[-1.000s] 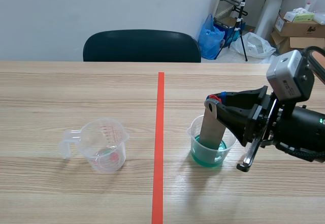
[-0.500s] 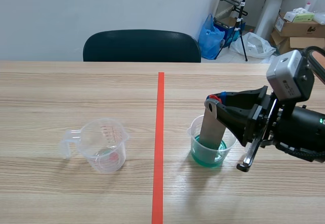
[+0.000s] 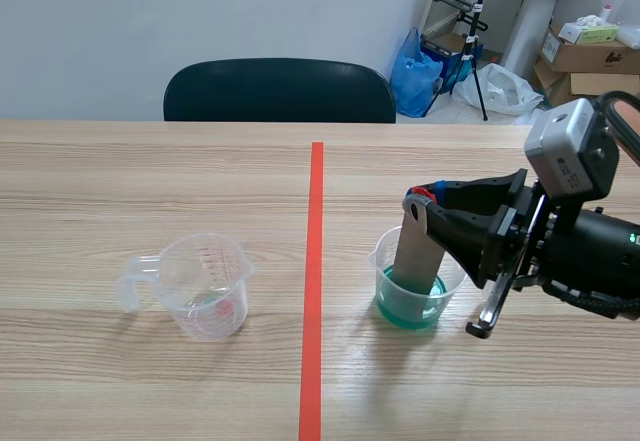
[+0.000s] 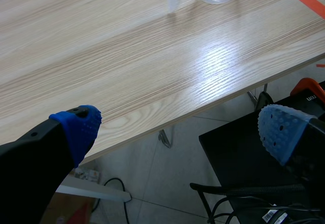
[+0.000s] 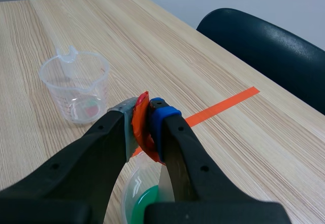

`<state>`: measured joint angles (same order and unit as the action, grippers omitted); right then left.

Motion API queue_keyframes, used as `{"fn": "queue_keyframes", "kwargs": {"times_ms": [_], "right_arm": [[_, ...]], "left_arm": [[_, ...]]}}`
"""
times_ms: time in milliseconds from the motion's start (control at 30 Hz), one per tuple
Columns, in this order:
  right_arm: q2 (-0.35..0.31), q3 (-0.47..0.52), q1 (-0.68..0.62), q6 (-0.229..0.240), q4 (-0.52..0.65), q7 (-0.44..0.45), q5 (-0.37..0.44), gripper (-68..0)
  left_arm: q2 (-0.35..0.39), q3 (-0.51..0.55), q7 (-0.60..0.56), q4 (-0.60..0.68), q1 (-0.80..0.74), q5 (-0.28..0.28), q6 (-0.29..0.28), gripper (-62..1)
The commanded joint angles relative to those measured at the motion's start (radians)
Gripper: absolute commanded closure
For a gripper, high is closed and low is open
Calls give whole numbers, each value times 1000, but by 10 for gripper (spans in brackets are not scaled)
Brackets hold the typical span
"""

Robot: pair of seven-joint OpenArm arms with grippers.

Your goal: Do the redox reaction experiment

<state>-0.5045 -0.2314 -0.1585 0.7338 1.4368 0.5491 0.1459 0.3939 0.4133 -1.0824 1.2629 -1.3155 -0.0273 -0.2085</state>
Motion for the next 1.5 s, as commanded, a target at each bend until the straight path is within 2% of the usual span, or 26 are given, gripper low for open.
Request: {"fn": "queue_keyframes", "kwargs": {"times_ms": [0, 367, 733, 1000, 1167, 1467], "right_arm": [[-5, -5, 6, 12, -2, -14, -8, -6], [-10, -3, 6, 12, 4, -15, -8, -7], [-55, 3, 3, 12, 50, -16, 32, -7], [-55, 53, -12, 12, 137, -140, 122, -6], [-55, 86, -43, 12, 225, -211, 151, -6], [-55, 154, -58, 12, 336, -401, 317, -6]], "left_arm": [[1, 4, -21, 13, -1, -6, 5, -623], [1, 4, -21, 13, -1, -6, 5, -623], [0, 4, -21, 13, -1, -6, 4, -623], [0, 4, -5, 13, -1, -6, 4, -623], [1, 4, -5, 13, -1, -6, 4, -623], [0, 4, -5, 13, -1, -6, 4, -623]]}}
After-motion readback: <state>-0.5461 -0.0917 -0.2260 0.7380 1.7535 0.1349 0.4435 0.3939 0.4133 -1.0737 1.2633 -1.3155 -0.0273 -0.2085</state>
